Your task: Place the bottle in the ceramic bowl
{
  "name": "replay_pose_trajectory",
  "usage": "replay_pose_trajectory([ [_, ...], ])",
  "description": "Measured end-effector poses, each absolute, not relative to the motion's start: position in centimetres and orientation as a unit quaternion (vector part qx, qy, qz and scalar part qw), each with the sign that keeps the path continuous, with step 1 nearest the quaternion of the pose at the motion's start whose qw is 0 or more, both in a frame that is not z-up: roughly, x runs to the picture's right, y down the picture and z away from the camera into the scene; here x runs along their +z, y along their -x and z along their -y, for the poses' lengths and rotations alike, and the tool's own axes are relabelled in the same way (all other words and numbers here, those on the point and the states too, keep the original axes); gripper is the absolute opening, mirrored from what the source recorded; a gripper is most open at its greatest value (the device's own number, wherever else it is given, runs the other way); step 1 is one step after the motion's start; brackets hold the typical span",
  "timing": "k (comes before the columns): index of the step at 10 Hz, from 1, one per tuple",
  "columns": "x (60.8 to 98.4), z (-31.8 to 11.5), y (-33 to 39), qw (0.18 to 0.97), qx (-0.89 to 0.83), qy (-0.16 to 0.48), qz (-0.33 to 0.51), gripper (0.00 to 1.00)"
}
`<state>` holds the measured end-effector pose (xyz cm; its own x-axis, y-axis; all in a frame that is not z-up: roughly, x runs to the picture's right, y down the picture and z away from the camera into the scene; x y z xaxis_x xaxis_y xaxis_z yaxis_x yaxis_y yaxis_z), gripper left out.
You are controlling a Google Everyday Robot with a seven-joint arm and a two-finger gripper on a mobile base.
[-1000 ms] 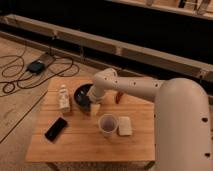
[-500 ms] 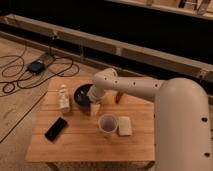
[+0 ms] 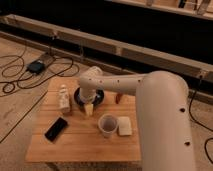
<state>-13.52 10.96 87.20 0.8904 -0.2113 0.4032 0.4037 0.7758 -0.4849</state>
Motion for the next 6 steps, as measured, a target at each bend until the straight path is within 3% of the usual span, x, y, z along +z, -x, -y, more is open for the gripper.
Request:
replay_pose_trajectory([
  [6,85.3,-9.3,23.1,0.905,-0.268,0.272,0.188,0.80],
])
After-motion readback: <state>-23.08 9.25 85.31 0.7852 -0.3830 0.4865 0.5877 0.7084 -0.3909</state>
